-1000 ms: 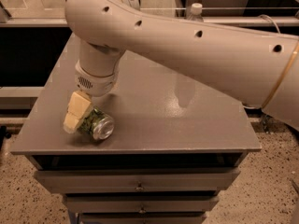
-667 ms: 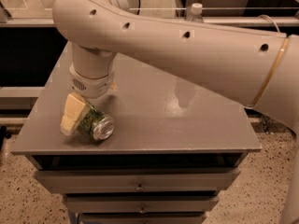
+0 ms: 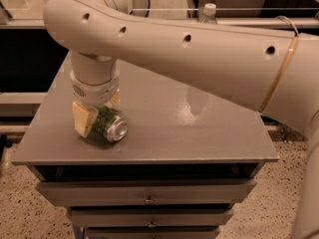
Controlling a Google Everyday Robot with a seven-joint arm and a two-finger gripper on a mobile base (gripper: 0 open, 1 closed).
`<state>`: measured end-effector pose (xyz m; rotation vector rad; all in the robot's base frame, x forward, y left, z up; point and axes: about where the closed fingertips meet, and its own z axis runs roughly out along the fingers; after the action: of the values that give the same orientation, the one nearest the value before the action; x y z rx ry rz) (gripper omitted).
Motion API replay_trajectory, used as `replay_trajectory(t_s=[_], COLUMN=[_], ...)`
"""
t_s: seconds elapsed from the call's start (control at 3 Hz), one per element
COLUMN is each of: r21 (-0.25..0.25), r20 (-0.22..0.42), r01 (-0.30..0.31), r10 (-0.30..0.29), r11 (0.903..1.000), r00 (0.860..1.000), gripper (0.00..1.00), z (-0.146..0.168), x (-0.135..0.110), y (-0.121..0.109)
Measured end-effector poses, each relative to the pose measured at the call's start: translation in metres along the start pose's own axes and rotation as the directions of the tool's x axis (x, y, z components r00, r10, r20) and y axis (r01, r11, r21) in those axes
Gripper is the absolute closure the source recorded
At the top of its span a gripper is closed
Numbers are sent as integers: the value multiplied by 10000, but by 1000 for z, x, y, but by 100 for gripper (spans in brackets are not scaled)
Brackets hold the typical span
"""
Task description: Place green can upright
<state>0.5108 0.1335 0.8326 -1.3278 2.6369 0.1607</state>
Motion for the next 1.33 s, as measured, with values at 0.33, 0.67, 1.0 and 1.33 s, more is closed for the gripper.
replay_trajectory(t_s=[0.33, 0.67, 1.0, 1.33], r21=[332, 622, 607, 398], r20=[62, 873, 2372, 4169], r01=[-167, 18, 526, 906], r10=[165, -72, -656, -989], r11=[9993, 9981, 9968, 9951], r00=[9998, 9962, 9693, 9036], gripper=[56, 78, 99, 100], z=[-8, -32, -64, -98], x=[-3, -11, -17, -12], y=[-11, -28, -44, -53])
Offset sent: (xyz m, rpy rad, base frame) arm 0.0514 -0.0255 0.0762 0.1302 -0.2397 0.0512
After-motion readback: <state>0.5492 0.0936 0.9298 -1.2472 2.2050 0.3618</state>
